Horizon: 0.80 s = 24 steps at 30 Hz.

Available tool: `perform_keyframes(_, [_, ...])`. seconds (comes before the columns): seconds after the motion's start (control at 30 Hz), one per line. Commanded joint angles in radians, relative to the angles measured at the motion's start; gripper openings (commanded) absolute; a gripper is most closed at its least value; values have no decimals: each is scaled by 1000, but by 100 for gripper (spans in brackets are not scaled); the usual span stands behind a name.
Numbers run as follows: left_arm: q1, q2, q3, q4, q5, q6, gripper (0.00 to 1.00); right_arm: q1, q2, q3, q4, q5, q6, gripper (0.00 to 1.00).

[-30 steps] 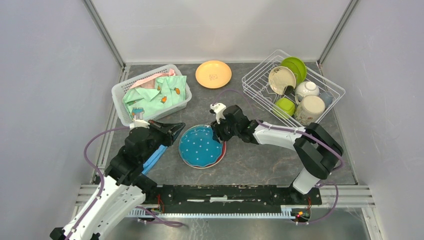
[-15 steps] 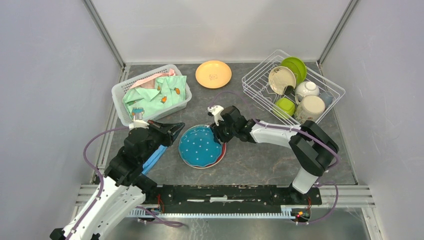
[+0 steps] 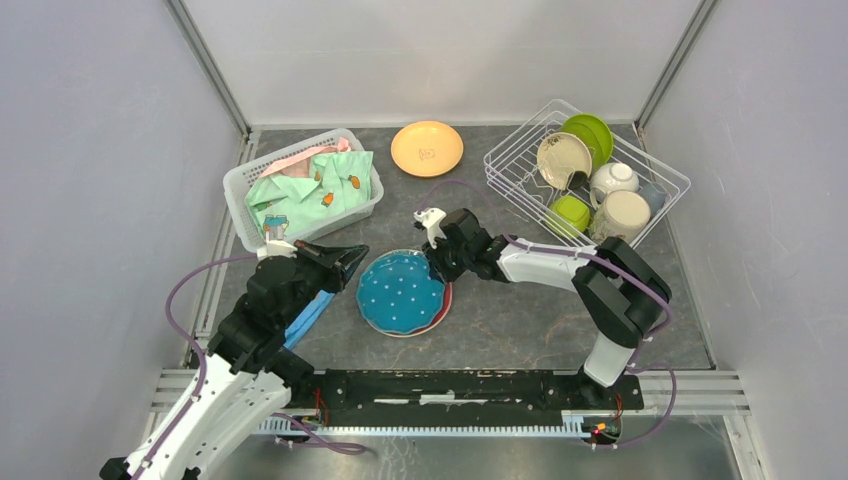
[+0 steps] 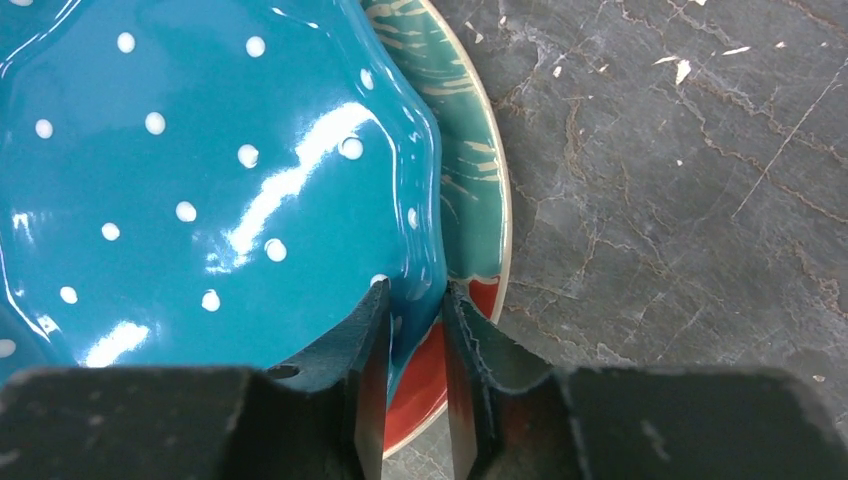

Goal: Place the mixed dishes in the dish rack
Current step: Pick up the plate at the center of the board.

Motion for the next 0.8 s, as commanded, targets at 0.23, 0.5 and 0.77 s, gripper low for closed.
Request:
perform_keyframes(0.23, [-2,5,0,30,-11,-21,2,-2,-28,-21,-3,36,24,0])
perform_keyframes(0.5, [-2,21,3,28,-4,-21,2,-51,-148,-105,77,-34,63,0])
perform_keyframes(0.77, [-2,181,56,0,75,-21,2,-135,-183,-173,143,-122,81,0])
